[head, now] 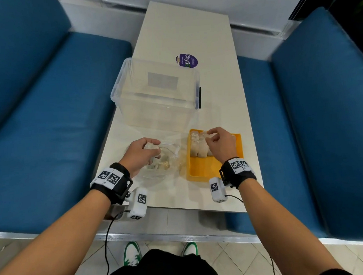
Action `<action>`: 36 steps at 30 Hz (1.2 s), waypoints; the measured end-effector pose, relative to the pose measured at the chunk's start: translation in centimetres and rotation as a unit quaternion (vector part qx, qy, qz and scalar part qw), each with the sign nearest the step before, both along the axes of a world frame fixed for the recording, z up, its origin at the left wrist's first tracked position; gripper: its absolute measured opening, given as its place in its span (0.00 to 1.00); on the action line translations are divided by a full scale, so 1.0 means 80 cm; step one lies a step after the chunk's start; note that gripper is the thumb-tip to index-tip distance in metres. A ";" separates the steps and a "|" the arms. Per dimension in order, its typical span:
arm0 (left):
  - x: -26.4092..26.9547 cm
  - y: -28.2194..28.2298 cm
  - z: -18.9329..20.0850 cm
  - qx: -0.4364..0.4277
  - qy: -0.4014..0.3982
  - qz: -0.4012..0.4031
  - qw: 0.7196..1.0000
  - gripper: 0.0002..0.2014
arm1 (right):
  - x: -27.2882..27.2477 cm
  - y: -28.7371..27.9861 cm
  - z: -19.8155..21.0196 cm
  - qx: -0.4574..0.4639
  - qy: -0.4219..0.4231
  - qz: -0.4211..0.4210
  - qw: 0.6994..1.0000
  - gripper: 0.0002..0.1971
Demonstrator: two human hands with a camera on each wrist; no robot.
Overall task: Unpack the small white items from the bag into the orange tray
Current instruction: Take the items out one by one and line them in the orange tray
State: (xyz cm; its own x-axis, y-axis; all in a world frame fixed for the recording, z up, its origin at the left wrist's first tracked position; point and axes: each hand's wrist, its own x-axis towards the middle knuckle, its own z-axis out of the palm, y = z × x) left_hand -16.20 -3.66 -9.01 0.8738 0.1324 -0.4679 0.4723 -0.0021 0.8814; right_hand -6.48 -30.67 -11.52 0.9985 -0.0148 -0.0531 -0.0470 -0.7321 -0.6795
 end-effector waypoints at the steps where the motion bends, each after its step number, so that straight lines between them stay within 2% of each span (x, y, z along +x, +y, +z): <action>1: 0.001 0.000 0.001 -0.018 0.003 0.003 1.000 0.14 | -0.006 0.007 0.008 0.017 -0.010 0.020 1.000 0.05; 6: 0.010 -0.011 0.003 -0.108 0.008 0.034 0.994 0.10 | -0.033 0.059 0.045 0.126 0.016 0.191 0.973 0.02; 9: 0.011 -0.021 0.010 -0.152 0.003 0.042 0.988 0.12 | -0.046 0.088 0.057 0.126 0.020 0.269 0.955 0.06; 12: 0.010 -0.024 0.016 -0.170 0.008 0.049 0.984 0.13 | -0.051 0.100 0.058 0.093 -0.004 0.294 0.951 0.15; 15: 0.007 -0.022 0.019 -0.194 0.018 0.047 0.980 0.15 | -0.053 0.105 0.052 0.058 -0.039 0.298 0.952 0.18; 20: 0.001 -0.018 0.019 -0.210 0.018 0.018 0.977 0.17 | -0.059 0.106 0.052 0.067 -0.055 0.261 0.962 0.06; 24: -0.001 -0.014 0.015 -0.208 0.023 0.011 0.978 0.13 | -0.057 0.099 0.055 0.077 -0.060 0.207 0.973 0.03; 27: -0.002 -0.011 0.009 -0.192 0.013 0.005 0.981 0.12 | -0.055 0.094 0.059 0.121 -0.018 0.159 0.980 0.05; 31: -0.005 -0.014 0.010 -0.187 -0.015 -0.010 0.982 0.13 | -0.059 0.095 0.060 0.190 0.078 0.137 0.969 0.07; 34: -0.005 -0.015 0.009 -0.203 -0.018 0.001 0.979 0.13 | -0.062 0.094 0.060 0.192 0.102 0.132 0.967 0.08; 36: -0.005 -0.014 0.007 -0.195 -0.014 0.015 0.981 0.09 | -0.062 0.094 0.059 0.152 0.087 0.156 0.972 0.07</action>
State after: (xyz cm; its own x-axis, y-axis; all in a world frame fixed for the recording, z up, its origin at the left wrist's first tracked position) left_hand -16.64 -4.79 -8.46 0.8860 -0.0269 -0.4630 0.4420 0.3514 0.8253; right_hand -11.43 -23.19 -6.82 0.9271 0.3307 -0.1767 0.0112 -0.4954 -0.8686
